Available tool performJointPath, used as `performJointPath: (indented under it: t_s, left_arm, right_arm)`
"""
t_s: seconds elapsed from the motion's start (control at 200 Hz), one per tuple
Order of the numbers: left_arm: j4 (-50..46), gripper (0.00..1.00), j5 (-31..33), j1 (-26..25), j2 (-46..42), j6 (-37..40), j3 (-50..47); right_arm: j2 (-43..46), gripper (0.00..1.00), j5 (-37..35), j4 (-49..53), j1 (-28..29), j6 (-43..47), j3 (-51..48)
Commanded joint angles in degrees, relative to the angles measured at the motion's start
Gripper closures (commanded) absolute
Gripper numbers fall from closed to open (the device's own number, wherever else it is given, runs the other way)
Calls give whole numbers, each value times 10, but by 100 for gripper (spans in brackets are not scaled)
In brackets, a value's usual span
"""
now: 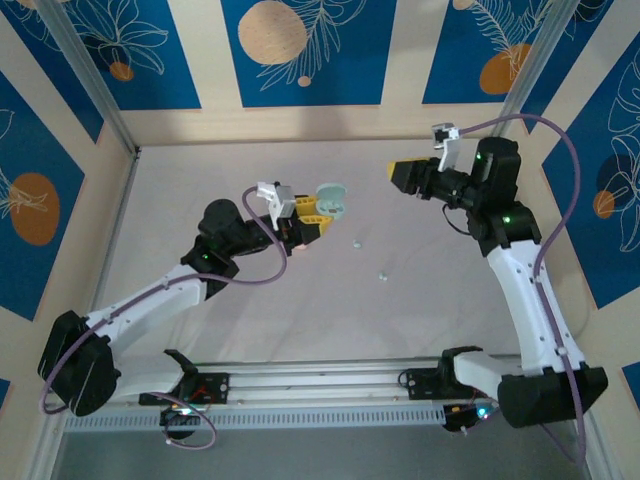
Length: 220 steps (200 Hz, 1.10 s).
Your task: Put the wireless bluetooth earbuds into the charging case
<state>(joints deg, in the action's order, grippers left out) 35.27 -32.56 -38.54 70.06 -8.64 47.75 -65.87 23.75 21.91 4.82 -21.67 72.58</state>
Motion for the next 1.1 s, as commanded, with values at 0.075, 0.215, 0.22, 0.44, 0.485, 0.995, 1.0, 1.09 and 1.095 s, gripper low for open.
performJointPath:
  t_s: [0.075,0.215,0.22,0.44,0.485,0.995,1.0,1.09,1.095]
  left_arm:
    - [38,78,22,-5,-33,-4,-9]
    - [38,77,31,-4,-44,-5,-13]
    - [38,77,32,-5,-44,-5,-13]
    - [32,75,38,-4,-49,-6,-12]
    - [32,75,39,-5,-49,-6,-12]
    - [42,75,40,-4,-44,-11,-18]
    - [42,75,40,-4,-44,-11,-18]
    - [40,75,39,-5,-44,-11,-18]
    - [40,75,39,-4,-44,-11,-18]
  right_arm:
    - [-116,57,4,126,-56,-58,-37]
    - [-203,57,2,171,-43,-29,-30]
    - [-206,57,0,173,-42,-29,-29]
    - [-286,57,-101,242,17,2,-25]
    - [-292,58,-129,249,31,4,-32]
    - [-361,65,-269,313,128,31,-46]
    - [-361,65,-269,313,129,31,-46]
    - [-368,65,-278,314,138,33,-46]
    - [-368,65,-279,314,138,34,-46]
